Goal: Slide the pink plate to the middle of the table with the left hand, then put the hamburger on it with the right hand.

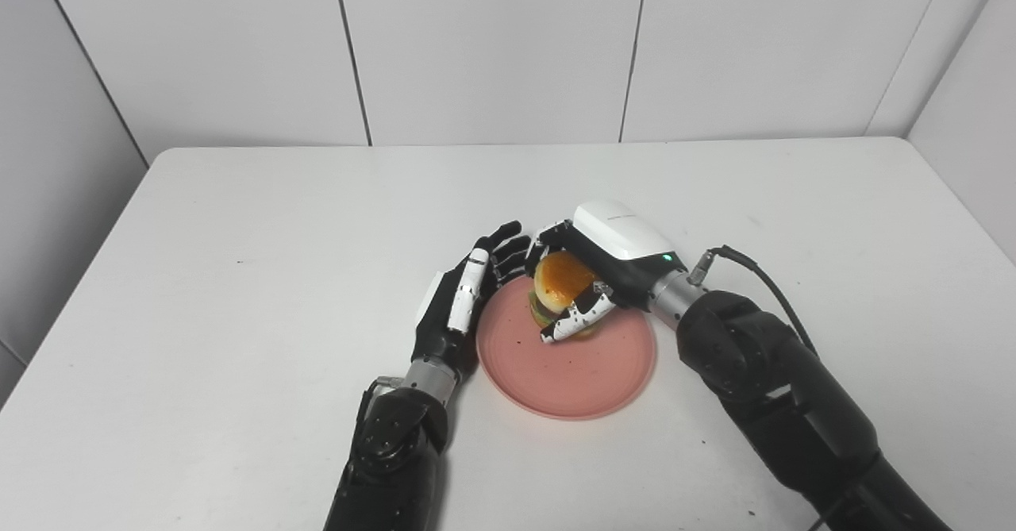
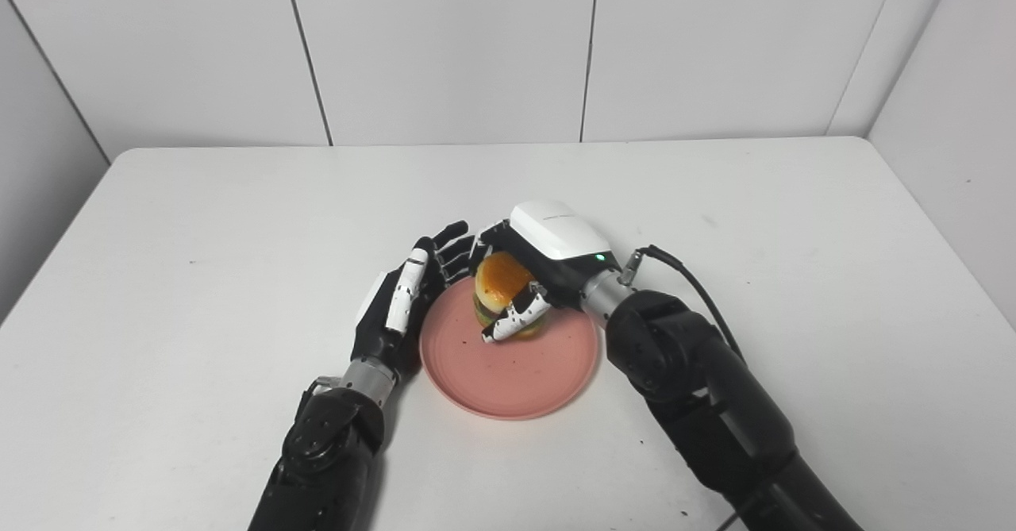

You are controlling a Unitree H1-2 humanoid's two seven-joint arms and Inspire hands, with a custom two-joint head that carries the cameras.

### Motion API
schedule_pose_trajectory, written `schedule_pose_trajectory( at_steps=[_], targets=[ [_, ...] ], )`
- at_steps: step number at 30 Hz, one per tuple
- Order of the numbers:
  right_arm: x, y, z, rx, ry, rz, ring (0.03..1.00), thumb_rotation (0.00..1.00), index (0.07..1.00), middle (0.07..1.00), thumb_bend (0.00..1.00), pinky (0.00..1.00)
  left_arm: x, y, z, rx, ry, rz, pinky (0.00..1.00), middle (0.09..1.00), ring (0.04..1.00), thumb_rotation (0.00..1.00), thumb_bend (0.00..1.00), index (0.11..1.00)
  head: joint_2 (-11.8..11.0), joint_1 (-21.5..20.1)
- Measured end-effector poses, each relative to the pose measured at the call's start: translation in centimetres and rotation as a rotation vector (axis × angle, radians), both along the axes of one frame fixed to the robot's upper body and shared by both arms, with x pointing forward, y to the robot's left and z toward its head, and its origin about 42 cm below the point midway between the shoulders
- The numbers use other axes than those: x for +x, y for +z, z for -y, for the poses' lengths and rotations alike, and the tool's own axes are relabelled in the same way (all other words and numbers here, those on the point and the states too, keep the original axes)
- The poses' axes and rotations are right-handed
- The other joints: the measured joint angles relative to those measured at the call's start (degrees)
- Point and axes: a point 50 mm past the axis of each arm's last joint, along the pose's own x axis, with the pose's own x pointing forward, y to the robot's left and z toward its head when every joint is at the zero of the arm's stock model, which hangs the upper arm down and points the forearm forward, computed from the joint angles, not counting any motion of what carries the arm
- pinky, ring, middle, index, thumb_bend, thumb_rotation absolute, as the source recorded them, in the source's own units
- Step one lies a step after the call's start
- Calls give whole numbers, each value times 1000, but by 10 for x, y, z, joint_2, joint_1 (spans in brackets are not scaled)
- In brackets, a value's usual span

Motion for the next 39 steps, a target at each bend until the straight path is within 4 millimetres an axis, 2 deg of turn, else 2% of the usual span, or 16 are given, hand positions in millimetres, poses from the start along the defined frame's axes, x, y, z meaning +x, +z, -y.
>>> schedule_pose_trajectory(
  at_steps=[6, 9, 13, 26, 28, 29, 30, 33, 35, 37, 39],
  targets=[
    [-4, -4, -1, -25, 37, 3, 415, 0, 480, 486, 517, 156, 0, 0, 2, -4, 4, -1, 849, 832, 848, 1000, 354, 802, 2, -2],
    [-6, -8, 0, -46, 60, 1, 378, 0, 504, 446, 511, 182, 0, 0, 2, -5, 4, -2, 850, 835, 848, 1000, 353, 807, 2, -2],
    [-8, -13, 5, -78, 56, -10, 383, 0, 508, 434, 511, 227, 0, 0, 3, 7, 8, 0, 827, 827, 840, 1000, 358, 797, 3, -4],
    [-13, -16, 6, -111, 138, 11, 360, 0, 525, 449, 508, 213, 0, 0, 3, 14, 10, -1, 845, 833, 853, 1000, 366, 806, 4, -10],
    [-14, -16, 7, -118, 148, 12, 385, 0, 534, 472, 509, 283, 0, 0, 3, 14, 9, -1, 844, 832, 852, 1000, 364, 807, 4, -10],
    [-14, -16, 8, -124, 150, 7, 438, 1, 517, 482, 514, 343, 0, 0, 3, 14, 9, -1, 844, 830, 850, 1000, 361, 805, 4, -10],
    [-15, -16, 8, -128, 152, 3, 527, 77, 500, 563, 511, 434, 0, 0, 3, 14, 9, -1, 845, 829, 848, 1000, 352, 801, 4, -11],
    [-20, -14, 9, -133, 158, -4, 588, 146, 497, 645, 506, 495, 0, 0, 3, 13, 9, 0, 805, 824, 838, 1000, 339, 796, 4, -11],
    [-23, -16, 10, -139, 164, -24, 597, 389, 661, 675, 634, 495, 0, 0, 3, 8, 6, 2, 779, 830, 838, 1000, 332, 798, 4, -11],
    [-26, -14, 11, -145, 172, -35, 613, 498, 716, 701, 685, 498, 0, 0, 3, 6, 4, 12, 792, 834, 841, 1000, 332, 798, 4, -11],
    [-27, -11, 12, -148, 179, -40, 636, 535, 738, 721, 705, 504, 0, 0, 3, 4, 0, 13, 807, 843, 849, 1000, 333, 806, 5, -12]
  ],
)
